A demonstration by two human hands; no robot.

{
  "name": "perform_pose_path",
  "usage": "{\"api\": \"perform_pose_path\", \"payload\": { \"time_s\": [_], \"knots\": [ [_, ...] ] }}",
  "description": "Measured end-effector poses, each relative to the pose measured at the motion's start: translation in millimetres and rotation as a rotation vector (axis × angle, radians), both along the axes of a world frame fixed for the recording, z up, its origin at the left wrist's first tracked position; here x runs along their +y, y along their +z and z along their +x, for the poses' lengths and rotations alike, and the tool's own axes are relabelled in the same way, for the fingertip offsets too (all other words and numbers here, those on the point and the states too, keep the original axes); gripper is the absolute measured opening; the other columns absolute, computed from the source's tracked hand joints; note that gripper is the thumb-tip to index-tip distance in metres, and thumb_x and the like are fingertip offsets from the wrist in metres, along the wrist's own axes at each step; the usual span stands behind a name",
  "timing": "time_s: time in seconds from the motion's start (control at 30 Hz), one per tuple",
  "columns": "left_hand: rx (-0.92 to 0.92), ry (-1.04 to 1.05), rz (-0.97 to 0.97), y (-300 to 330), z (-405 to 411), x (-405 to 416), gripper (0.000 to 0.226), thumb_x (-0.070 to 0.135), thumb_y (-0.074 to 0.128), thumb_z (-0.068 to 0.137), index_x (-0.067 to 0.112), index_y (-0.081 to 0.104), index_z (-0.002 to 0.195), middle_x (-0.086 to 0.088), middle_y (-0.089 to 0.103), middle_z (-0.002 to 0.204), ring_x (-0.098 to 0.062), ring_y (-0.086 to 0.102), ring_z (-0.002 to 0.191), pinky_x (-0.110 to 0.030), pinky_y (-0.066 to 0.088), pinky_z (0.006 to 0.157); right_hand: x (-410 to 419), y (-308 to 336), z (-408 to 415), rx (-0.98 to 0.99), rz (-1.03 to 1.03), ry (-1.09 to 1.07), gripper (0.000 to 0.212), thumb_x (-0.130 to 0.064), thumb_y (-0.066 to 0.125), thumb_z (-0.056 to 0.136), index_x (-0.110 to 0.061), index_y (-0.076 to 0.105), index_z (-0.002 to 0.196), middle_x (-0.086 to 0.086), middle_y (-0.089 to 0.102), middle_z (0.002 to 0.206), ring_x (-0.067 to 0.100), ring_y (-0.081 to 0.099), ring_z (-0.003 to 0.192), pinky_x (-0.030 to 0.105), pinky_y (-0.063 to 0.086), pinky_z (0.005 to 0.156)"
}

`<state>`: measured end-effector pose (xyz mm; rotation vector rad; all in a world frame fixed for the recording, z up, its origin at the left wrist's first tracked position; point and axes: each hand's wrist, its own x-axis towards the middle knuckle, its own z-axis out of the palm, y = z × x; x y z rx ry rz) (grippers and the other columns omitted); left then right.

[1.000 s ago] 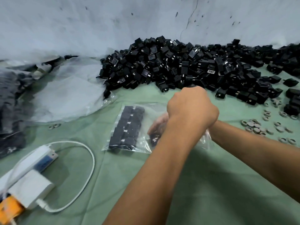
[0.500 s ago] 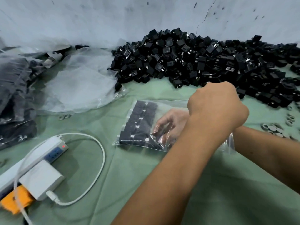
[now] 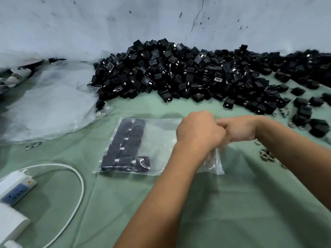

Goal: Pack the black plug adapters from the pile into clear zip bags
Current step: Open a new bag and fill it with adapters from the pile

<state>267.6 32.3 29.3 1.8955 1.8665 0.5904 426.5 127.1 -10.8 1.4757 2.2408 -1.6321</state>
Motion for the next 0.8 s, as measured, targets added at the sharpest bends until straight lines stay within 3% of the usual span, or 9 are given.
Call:
{"api": "perform_pose_path", "payload": {
  "time_s": [0.1,0.17,0.23,0.3,0.4,0.47,0.57,0.7,0.8],
  "knots": [
    [0.029,-0.001,-0.077,-18.4,11.8,2.5,0.028,0.026,0.061,0.086,0.019,0.042,0.068,-0.001,0.046,0.074,-0.031,0.051,0.081,-0.031,0.034,0.055,5.2,1.8,16.8,0.091,0.011,-0.118,0.009,0.004,0.064,0.096,0.001,0.071,0.1,0.016,0.075,0.084,0.02,0.072,0.069,0.026,0.057,0.058],
    [0.071,-0.007,-0.114,-30.7,16.7,4.7,0.025,0.022,0.057,0.085,0.018,0.039,0.068,-0.002,0.044,0.076,-0.032,0.05,0.083,-0.032,0.036,0.059,20.5,-0.8,25.7,0.072,0.326,-0.368,0.013,0.0,0.064,0.095,-0.009,0.073,0.091,0.011,0.073,0.08,0.019,0.069,0.068,0.026,0.05,0.053],
    [0.096,-0.011,-0.152,-40.2,16.1,6.5,0.021,0.018,0.055,0.082,0.016,0.039,0.069,-0.004,0.046,0.079,-0.033,0.05,0.082,-0.033,0.037,0.06,36.1,-5.1,26.9,-0.149,0.79,-0.479,0.018,-0.002,0.062,0.091,-0.015,0.073,0.096,0.006,0.067,0.089,0.025,0.066,0.085,0.029,0.05,0.068],
    [0.115,-0.026,-0.181,-47.5,16.0,8.2,0.019,0.016,0.055,0.081,0.014,0.04,0.07,-0.006,0.049,0.08,-0.032,0.051,0.079,-0.032,0.036,0.057,47.2,-13.9,31.7,-0.388,1.019,-0.298,0.031,-0.01,0.065,0.091,-0.015,0.069,0.121,0.008,0.058,0.111,0.031,0.057,0.107,0.038,0.051,0.089],
    [0.093,-0.028,-0.219,-51.9,14.9,11.0,0.012,0.015,0.054,0.077,0.012,0.046,0.068,-0.007,0.054,0.075,-0.032,0.057,0.076,-0.029,0.036,0.051,60.2,-18.8,38.4,-0.594,1.01,-0.064,0.049,-0.009,0.05,0.1,-0.016,0.051,0.148,0.012,0.048,0.142,0.034,0.042,0.121,0.048,0.046,0.102],
    [0.054,-0.03,-0.261,-49.2,14.9,11.9,0.007,0.013,0.051,0.073,0.008,0.056,0.072,-0.01,0.064,0.076,-0.033,0.066,0.076,-0.03,0.05,0.058,63.4,-20.5,38.0,-0.683,1.012,-0.006,0.052,-0.003,0.041,0.102,-0.016,0.048,0.152,0.012,0.045,0.149,0.035,0.039,0.12,0.047,0.045,0.101],
    [0.006,-0.026,-0.284,-48.5,13.8,15.8,0.02,0.011,0.05,0.069,0.004,0.068,0.075,-0.012,0.07,0.07,-0.031,0.072,0.071,-0.038,0.064,0.071,61.7,-18.5,32.9,-0.675,1.003,-0.015,0.048,-0.003,0.046,0.101,-0.012,0.051,0.149,0.018,0.049,0.143,0.041,0.049,0.122,0.044,0.045,0.103],
    [-0.006,-0.018,-0.298,-49.1,13.5,20.4,0.024,0.013,0.048,0.064,0.005,0.069,0.07,-0.007,0.069,0.053,-0.026,0.071,0.059,-0.038,0.064,0.069,51.4,-12.6,23.2,-0.619,1.004,-0.053,0.04,-0.001,0.06,0.093,-0.01,0.062,0.131,0.015,0.062,0.125,0.038,0.06,0.114,0.046,0.051,0.094],
    [-0.051,-0.014,-0.331,-49.8,11.3,23.1,0.026,0.015,0.047,0.06,0.006,0.07,0.068,-0.007,0.068,0.052,-0.026,0.072,0.06,-0.039,0.065,0.067,32.2,-3.5,19.5,-0.638,1.046,-0.07,0.031,-0.022,0.069,0.094,-0.014,0.069,0.123,0.009,0.07,0.117,0.033,0.063,0.111,0.043,0.054,0.09]
  ]
}}
